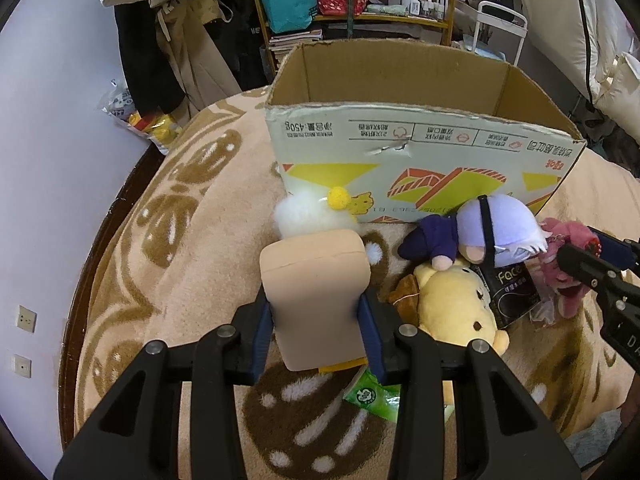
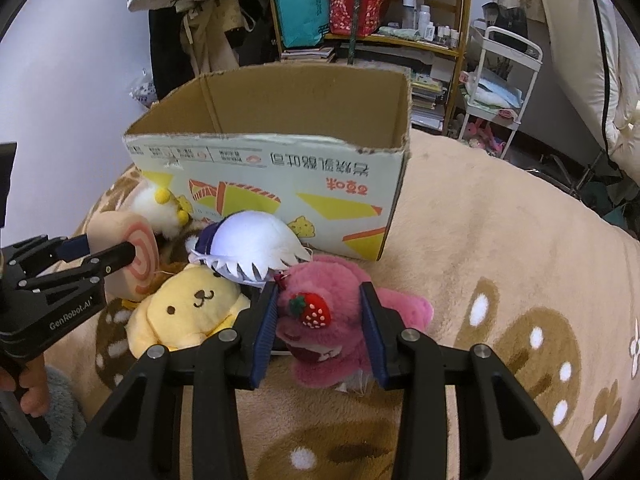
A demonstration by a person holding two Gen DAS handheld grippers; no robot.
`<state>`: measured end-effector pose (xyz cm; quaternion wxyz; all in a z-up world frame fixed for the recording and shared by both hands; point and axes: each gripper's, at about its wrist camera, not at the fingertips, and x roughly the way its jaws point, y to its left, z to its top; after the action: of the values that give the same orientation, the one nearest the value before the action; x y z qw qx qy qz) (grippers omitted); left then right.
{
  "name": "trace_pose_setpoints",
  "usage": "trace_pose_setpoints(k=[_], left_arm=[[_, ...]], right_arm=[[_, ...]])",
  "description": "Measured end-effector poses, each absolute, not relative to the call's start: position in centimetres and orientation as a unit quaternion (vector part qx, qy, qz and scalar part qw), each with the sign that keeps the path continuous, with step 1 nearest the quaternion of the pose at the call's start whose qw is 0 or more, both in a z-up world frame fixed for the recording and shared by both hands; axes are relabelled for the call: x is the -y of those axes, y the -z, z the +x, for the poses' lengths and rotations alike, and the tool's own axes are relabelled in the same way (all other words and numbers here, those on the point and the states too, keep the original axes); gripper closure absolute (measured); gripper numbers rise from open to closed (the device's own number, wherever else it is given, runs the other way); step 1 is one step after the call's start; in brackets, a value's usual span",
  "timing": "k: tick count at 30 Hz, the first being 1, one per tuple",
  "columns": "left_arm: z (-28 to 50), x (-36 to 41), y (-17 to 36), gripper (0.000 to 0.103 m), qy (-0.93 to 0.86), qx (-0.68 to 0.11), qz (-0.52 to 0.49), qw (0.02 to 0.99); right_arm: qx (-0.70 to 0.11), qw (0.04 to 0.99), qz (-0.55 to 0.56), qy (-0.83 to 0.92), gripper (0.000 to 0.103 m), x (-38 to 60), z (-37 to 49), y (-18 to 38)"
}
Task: Organize soft objects
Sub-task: 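Lift the pink block with the left gripper while the right gripper carries the pink bear over the box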
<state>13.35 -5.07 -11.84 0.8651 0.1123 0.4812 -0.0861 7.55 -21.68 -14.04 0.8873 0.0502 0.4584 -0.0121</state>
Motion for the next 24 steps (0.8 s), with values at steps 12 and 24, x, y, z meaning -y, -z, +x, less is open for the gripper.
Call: trace_pose_setpoints(k=[12,24], left_arm=[[10.8,4.5,10.2,0.065,0.079,-0.456,0.119,0.878],[8.6,4.1,8.3,0.064,0.074,-0.423,0.121,0.895]], right_arm=[[-0.426,0.903,0.053,0.020,0.061,21.6,4.8,11.5],[-0.381,0.922,0.064,0.037,0.061,22.1,2.9,9.3]])
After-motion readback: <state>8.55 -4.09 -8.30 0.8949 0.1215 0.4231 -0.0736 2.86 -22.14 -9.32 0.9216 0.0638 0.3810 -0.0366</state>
